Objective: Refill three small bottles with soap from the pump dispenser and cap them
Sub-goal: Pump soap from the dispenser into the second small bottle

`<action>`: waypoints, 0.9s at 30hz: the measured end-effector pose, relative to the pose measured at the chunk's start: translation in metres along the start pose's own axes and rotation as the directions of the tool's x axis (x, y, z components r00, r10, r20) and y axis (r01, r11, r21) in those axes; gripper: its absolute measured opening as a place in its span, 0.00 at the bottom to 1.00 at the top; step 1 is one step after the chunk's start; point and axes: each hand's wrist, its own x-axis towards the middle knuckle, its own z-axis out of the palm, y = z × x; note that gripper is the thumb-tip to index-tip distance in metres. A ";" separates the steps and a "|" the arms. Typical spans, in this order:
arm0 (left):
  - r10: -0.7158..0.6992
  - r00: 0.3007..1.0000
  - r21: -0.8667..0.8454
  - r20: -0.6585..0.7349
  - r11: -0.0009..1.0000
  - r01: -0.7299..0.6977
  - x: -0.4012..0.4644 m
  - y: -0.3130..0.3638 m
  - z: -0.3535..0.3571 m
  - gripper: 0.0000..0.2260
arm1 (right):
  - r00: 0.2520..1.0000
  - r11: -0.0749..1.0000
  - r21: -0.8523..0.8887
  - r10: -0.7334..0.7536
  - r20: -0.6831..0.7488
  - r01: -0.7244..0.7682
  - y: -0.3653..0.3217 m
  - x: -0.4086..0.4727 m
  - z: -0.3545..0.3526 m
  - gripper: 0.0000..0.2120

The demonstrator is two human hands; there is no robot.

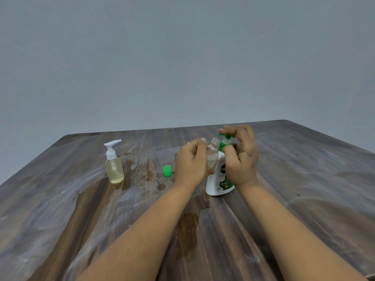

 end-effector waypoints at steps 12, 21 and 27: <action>-0.006 0.999 0.016 -0.039 1.000 0.007 0.001 0.002 0.002 0.20 | 1.000 1.000 -0.017 -0.024 0.010 0.024 -0.001 0.001 -0.001 0.17; 0.007 1.000 0.004 -0.023 1.000 -0.007 -0.001 0.005 0.001 0.20 | 1.000 1.000 -0.009 0.029 0.006 -0.029 -0.001 0.000 0.000 0.15; 0.019 1.000 0.021 -0.022 1.000 -0.019 0.000 0.004 0.000 0.20 | 1.000 1.000 -0.020 0.004 0.018 -0.004 -0.004 0.001 -0.002 0.16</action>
